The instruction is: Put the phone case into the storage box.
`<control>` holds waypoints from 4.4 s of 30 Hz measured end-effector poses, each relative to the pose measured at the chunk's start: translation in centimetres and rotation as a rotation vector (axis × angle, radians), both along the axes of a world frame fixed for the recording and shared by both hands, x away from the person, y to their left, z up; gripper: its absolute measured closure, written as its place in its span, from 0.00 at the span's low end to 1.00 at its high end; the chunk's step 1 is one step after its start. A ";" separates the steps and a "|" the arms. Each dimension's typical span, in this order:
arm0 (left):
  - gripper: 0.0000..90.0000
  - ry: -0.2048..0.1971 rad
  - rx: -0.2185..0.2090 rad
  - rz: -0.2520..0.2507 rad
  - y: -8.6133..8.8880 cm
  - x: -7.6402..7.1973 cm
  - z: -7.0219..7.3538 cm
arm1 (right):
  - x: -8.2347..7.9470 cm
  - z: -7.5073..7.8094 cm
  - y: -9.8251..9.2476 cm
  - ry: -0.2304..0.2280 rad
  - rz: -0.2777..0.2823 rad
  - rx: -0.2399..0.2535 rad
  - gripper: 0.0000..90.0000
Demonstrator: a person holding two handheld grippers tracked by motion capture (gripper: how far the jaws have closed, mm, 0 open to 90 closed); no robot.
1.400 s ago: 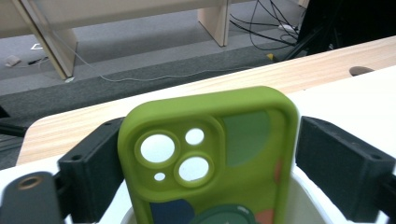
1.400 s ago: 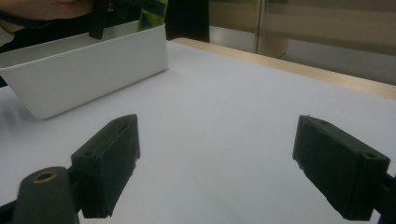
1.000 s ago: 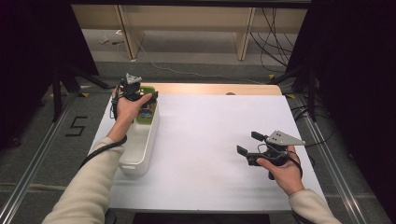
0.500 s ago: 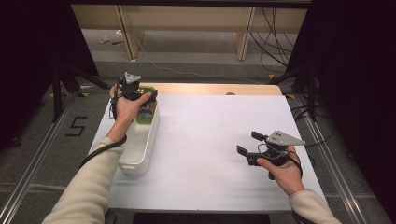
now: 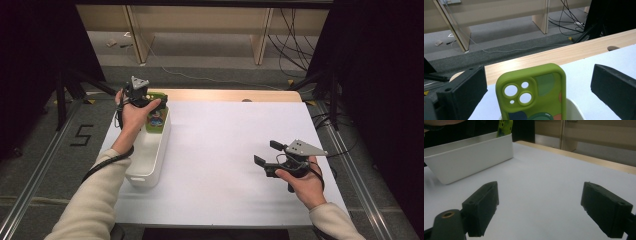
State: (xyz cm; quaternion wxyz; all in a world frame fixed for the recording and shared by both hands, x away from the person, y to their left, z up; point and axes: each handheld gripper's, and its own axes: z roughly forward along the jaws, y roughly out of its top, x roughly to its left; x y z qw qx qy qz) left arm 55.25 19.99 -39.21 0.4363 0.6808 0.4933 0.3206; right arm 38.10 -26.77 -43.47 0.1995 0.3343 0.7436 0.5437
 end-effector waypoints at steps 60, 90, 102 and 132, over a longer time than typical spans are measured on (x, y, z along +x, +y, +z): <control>0.04 -0.104 -0.080 -0.301 -1.6 -12.1 1.2 | -0.1 0.2 -0.1 -0.010 -0.002 0.003 0.18; 0.05 -0.104 -0.081 -0.409 -2.6 -15.1 -0.2 | -0.2 0.2 0.0 -0.010 0.000 0.002 0.18; 0.06 -0.187 0.060 -0.456 -2.0 -15.1 -0.1 | -0.2 0.2 0.0 -0.012 0.001 0.001 0.18; 0.06 -0.190 0.054 -0.455 -2.3 -16.2 -0.7 | -0.2 0.3 0.1 -0.016 0.006 0.002 0.18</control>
